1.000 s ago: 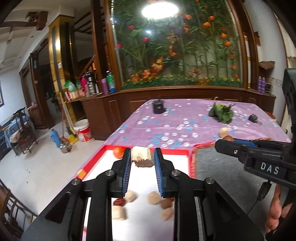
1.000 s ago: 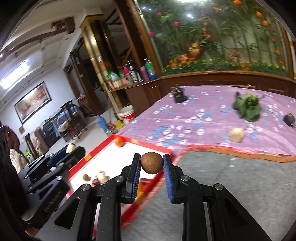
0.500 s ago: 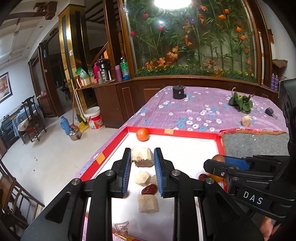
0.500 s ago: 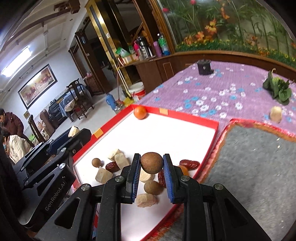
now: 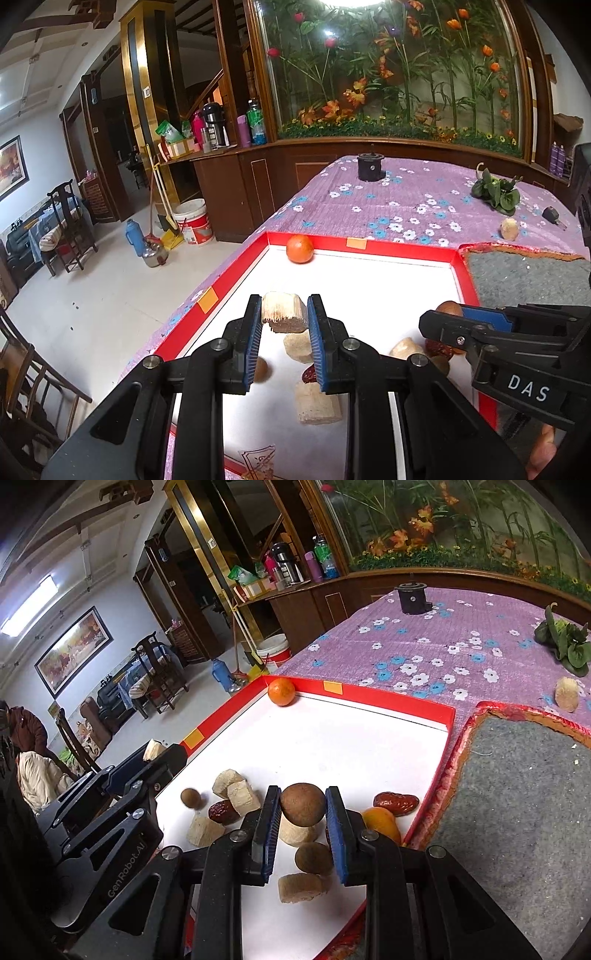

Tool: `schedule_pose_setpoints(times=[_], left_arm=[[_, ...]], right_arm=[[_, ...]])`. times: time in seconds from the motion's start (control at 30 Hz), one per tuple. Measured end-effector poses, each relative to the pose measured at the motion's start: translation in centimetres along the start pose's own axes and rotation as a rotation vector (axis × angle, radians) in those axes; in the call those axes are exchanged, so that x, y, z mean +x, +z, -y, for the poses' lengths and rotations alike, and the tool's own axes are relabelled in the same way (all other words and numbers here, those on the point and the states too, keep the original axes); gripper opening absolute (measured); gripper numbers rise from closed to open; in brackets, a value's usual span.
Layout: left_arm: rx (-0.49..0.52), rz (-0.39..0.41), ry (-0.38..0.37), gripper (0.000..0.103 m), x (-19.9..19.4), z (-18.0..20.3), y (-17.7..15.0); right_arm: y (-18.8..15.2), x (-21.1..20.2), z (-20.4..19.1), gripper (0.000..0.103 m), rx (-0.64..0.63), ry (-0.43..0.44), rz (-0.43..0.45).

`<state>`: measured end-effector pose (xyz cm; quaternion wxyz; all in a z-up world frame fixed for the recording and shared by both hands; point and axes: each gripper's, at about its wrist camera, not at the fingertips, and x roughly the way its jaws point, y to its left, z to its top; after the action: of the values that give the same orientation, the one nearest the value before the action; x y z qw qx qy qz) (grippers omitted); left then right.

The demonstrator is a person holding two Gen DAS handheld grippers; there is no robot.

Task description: Organize fruits

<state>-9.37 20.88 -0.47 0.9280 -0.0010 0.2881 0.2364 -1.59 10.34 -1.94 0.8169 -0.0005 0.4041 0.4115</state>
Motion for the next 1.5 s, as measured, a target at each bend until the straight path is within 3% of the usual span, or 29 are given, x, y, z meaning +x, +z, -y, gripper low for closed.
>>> schedule_pose_setpoints(times=[0.27, 0.3, 0.37, 0.43, 0.53, 0.63, 0.97, 1.33, 1.5], left_arm=[[0.03, -0.054, 0.036, 0.025, 1.8, 0.1, -0.7], [0.036, -0.061, 0.046, 0.028, 1.9, 0.2, -0.8], [0.04, -0.062, 0.05, 0.05, 1.9, 0.2, -0.8], [0.045, -0.035, 0.059, 0.057, 1.2, 0.4, -0.6], [0.066, 0.001, 0.065, 0.06, -0.1, 0.9, 0.0], [0.068, 0.031, 0.044, 0.062, -1.5, 1.4, 0.8], [0.109, 0.153, -0.007, 0.084, -7.6, 4.3, 3.0], [0.11, 0.191, -0.066, 0.085, -12.7, 6.1, 3.5], [0.095, 0.197, -0.054, 0.085, -14.8, 5.9, 3.0]], right_arm=[[-0.1, 0.9, -0.4, 0.028, -0.015, -0.006, -0.016], [-0.1, 0.8, -0.6, 0.033, -0.019, -0.007, -0.012], [-0.1, -0.1, -0.9, 0.047, -0.03, 0.004, 0.019], [0.0, -1.1, -1.0, 0.051, -0.047, -0.004, 0.055], [0.1, -3.0, -0.9, 0.051, -0.064, -0.019, 0.106], [0.2, -5.2, -0.3, 0.052, -0.057, -0.031, 0.149], [-0.3, -12.2, 2.2, 0.062, -0.026, -0.07, 0.254], [-3.8, -19.2, 2.5, 0.073, -0.02, -0.101, 0.296], [-5.1, -21.6, 1.4, 0.076, -0.032, -0.1, 0.32]])
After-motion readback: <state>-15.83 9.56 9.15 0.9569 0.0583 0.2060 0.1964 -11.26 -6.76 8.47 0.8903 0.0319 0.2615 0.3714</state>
